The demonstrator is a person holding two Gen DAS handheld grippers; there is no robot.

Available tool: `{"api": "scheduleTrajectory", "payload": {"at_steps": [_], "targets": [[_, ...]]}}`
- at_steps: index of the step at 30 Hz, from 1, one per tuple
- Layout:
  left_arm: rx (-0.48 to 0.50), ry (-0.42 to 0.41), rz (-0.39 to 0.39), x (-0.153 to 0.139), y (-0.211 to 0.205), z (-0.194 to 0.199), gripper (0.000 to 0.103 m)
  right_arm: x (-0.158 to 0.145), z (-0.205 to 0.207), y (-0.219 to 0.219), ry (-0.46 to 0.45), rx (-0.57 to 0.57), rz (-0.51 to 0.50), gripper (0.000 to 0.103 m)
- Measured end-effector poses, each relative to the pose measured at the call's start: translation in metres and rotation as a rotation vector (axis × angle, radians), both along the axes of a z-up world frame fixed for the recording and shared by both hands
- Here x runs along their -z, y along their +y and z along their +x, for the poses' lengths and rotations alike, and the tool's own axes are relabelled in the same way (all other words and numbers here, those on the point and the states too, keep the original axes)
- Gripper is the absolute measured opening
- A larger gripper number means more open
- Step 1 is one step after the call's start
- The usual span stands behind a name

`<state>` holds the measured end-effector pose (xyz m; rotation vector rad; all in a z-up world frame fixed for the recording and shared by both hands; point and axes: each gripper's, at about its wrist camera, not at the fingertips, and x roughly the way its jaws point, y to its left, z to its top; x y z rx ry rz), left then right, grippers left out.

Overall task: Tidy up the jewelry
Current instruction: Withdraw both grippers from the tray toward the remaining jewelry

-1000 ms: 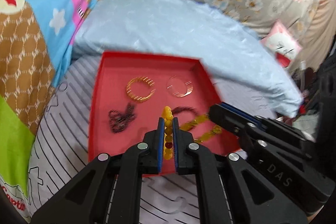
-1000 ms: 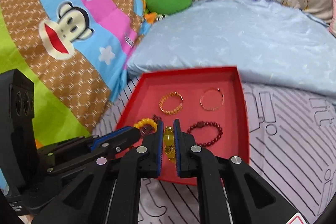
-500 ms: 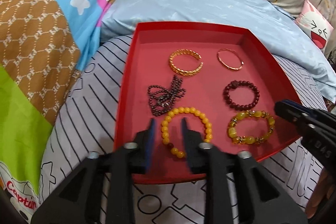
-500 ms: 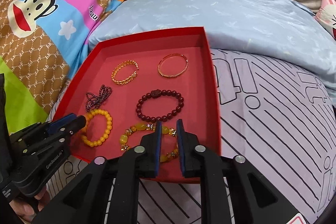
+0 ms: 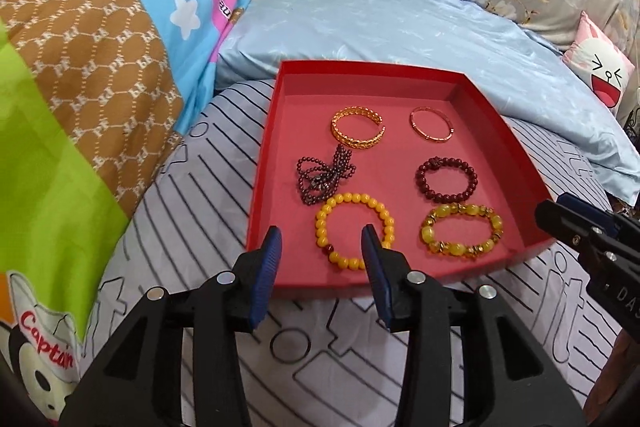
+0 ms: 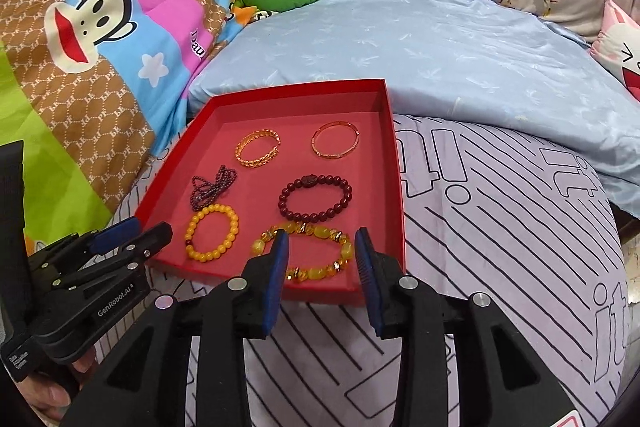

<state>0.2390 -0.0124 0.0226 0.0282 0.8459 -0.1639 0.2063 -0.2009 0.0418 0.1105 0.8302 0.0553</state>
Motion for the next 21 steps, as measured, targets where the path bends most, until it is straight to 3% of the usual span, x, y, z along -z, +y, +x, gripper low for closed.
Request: {"api": "scheduleTrajectory", "payload": {"at_steps": [10, 21], "targets": [[-0.014, -0.002, -0.028, -0.008, 0.017, -0.047, 0.042, 0.003, -0.058, -0.002, 0.014, 0.002, 0.002, 0.034], [0.048, 0.076, -0.026, 0.016, 0.016, -0.113, 0.042, 0.018, -0.115, -0.006, 0.05, 0.011, 0.008, 0.034]]}}
